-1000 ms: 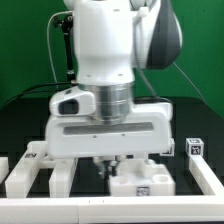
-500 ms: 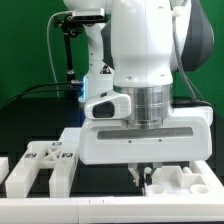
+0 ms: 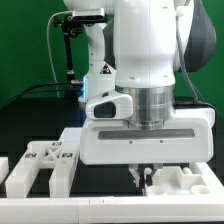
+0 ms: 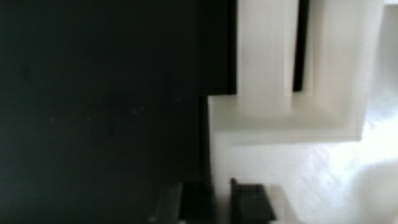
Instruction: Assemble chair
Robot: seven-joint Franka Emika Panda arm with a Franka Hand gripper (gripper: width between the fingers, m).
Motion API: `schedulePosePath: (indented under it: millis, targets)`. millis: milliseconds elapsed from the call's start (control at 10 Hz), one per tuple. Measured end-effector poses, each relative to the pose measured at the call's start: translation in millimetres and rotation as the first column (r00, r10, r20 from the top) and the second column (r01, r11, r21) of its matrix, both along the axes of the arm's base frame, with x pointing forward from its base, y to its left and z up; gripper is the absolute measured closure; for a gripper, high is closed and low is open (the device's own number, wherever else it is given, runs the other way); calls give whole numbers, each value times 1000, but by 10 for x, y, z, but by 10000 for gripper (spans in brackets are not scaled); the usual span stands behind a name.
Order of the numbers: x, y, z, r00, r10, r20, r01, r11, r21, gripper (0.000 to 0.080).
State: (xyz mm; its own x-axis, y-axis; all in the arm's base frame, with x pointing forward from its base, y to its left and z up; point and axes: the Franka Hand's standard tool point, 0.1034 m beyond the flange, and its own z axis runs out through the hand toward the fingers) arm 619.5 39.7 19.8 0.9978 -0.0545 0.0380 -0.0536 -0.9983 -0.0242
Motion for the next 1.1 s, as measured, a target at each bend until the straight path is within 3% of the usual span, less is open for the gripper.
schedulePosePath:
  millis: [200, 300, 400, 500, 600, 1000, 1100]
  targets:
    - [0, 1, -1, 1000, 0, 0, 0, 1000, 0, 404]
    - [-1, 1, -1, 1000, 0, 0, 0, 1000, 0, 268]
    - [-1, 1, -1, 1000, 0, 0, 0, 1000, 0, 268]
    - [-1, 1, -2, 1000, 0, 0, 0, 1000, 0, 175]
    - [-1, 1, -2, 1000, 0, 0, 0, 1000, 0, 157]
    - [1, -4, 18, 1000, 3, -1, -3, 1000, 0, 151]
    - [-58, -36, 183, 1000, 18, -21, -18, 1000, 3, 151]
